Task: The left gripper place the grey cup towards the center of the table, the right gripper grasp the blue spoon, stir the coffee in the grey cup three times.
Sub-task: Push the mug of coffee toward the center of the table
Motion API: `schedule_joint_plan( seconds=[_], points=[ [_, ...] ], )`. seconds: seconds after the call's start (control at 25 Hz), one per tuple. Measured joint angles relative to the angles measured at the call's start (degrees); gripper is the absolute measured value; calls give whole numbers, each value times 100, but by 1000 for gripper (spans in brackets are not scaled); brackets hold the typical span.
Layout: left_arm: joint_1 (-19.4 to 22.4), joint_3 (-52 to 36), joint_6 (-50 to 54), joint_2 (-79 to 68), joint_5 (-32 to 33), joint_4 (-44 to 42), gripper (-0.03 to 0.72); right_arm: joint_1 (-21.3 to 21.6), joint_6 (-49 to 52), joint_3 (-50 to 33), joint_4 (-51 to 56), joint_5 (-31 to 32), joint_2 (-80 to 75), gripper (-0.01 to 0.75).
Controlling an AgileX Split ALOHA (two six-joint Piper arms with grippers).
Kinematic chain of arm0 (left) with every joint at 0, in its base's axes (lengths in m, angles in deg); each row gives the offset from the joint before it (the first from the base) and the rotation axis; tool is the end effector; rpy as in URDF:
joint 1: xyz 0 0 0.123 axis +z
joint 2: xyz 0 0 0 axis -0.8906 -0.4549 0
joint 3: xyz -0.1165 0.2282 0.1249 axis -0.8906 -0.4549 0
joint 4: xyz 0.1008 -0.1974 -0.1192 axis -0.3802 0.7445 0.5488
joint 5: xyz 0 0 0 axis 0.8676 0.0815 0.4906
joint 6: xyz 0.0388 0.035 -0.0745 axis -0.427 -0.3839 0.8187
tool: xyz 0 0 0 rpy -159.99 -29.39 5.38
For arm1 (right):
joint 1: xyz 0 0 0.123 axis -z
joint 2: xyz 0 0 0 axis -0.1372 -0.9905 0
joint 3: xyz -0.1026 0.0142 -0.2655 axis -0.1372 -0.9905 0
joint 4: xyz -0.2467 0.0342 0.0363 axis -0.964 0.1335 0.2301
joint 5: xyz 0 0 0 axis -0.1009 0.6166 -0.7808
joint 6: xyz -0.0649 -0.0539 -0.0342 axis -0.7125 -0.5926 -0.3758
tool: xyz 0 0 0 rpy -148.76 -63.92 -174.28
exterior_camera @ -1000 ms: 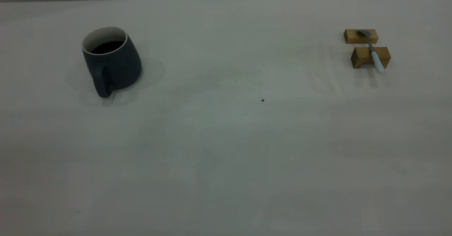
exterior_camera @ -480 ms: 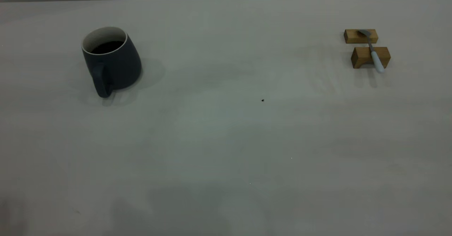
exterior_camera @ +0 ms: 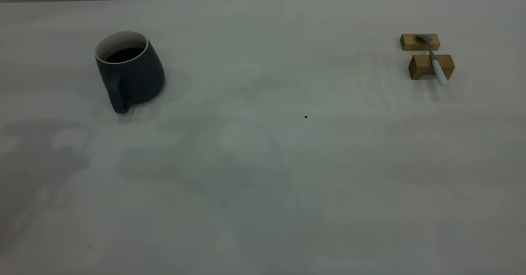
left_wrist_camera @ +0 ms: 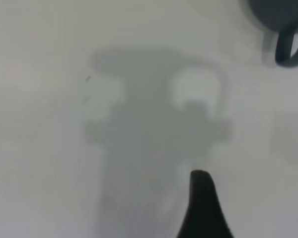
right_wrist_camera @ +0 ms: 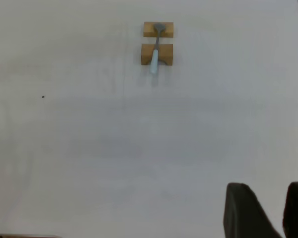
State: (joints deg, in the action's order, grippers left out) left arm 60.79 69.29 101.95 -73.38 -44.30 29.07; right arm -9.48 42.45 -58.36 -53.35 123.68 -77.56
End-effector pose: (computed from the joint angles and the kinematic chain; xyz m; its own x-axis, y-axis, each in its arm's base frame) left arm 0.2989 -0.0063 0.1879 -0.8941 -0.0678 -0.4427 -0.0773 0.9970 0.0034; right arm -0.0023 0.0000 0.2628 -0.5631 -0.0283 -0.8259 -0.0349 0.9993 -0.0104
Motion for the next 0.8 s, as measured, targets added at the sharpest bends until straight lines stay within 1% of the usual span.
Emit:
schedule_joint_plan(
  seconds=[0.16,0.36,0.64,0.8],
  points=[
    [-178,446,-6,-912,-383,-69,587,0,0,0,0,0,0,237],
    [-395,728,0,-1673,-805,-69,587,0,0,0,0,0,0,237],
    [-750,1258,16,-2614,-1038,-69,587,0,0,0,0,0,0,237],
    [-763,1346,24,-2910,-1284,-69,587,0,0,0,0,0,0,237]
  ],
)
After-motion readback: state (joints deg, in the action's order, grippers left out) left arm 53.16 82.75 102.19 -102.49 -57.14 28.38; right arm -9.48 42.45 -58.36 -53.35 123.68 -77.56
